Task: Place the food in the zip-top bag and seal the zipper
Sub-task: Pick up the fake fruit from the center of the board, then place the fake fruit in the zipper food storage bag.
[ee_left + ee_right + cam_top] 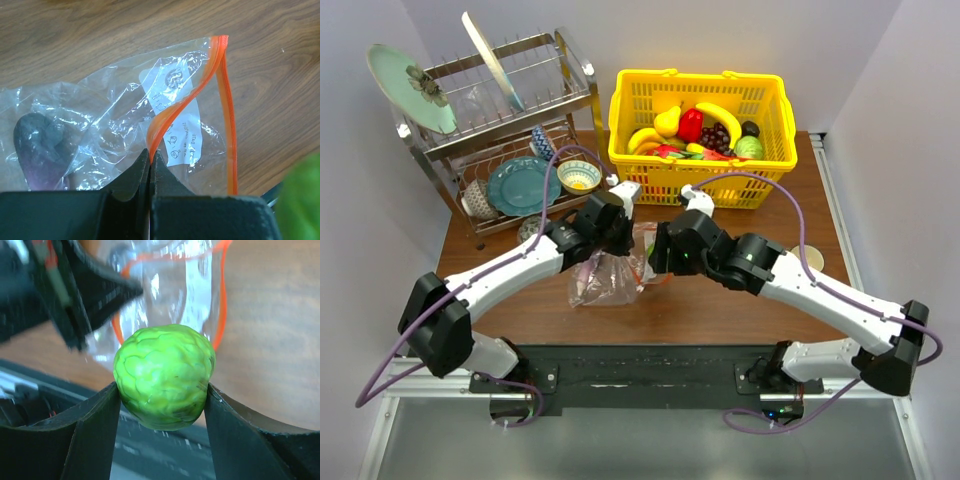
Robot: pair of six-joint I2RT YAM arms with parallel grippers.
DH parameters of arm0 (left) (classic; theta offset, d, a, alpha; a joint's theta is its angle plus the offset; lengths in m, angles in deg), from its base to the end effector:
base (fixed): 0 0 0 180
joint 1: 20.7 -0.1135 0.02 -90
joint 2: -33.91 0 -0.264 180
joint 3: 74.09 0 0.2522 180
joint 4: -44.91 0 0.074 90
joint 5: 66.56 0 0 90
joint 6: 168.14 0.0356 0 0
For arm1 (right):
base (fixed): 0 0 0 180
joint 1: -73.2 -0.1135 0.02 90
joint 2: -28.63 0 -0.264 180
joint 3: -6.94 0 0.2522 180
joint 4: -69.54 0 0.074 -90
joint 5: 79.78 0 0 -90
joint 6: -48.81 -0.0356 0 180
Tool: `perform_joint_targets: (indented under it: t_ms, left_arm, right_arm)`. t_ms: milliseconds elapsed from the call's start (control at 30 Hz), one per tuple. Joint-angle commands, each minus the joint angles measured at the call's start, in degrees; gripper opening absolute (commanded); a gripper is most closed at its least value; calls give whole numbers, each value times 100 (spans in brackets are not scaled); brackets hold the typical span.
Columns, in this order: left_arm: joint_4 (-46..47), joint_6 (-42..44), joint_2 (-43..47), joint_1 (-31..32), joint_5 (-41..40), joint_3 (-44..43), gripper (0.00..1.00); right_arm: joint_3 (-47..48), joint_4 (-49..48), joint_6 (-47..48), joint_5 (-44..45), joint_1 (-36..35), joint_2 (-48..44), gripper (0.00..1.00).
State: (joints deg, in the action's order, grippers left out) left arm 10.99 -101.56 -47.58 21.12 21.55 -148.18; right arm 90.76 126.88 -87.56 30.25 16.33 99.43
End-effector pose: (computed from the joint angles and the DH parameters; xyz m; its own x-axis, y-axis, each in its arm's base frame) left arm 0.2343 -0.2081 0.2698 -0.7091 0.1014 -0.6978 0.3990 0.8736 -0.2785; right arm 0.1500 0.2075 0.3446 -0.7360 0.1165 -0.6669 -0.1741 0.9194 0.3527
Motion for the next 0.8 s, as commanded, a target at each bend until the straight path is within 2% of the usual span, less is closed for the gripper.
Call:
perform_joint_targets:
  t_ms: [0, 33, 133, 233, 300, 333, 367, 600, 767]
  left_arm:
    - [-286, -57, 274, 28, -92, -522, 0]
    - [-365, -57, 274, 19, -118, -601, 0]
    - [-559, -57, 213, 28, -22, -891, 0]
    - [-585, -57, 169, 19, 92, -1024, 0]
    - [-577, -92, 169, 28, 92, -1068, 0]
    - [-576, -101, 178, 10, 66, -1077, 0]
    - [-585, -93, 178, 19, 57, -1103, 0]
    - [-752, 100, 169, -121, -57, -1182, 0]
    - [-989, 486, 239, -403, -92, -1349, 0]
  right_arm:
    - [-211, -1174, 120, 116, 394, 205, 35]
    - [-299, -1332, 102, 80, 456, 206, 33]
    - [-852, -2594, 58, -95, 667, 65, 33]
    - [-1240, -3317, -21, -201, 790, 117, 33]
    - [-1232, -3478, 31, -324, 799, 337, 57]
    - [-1171, -3330, -21, -377, 799, 416, 74]
    - [-996, -3172, -100, -334, 799, 495, 98]
    - [-705, -2926, 557, -98, 791, -13, 98]
    - [504, -1652, 1305, 685, 922, -67, 97]
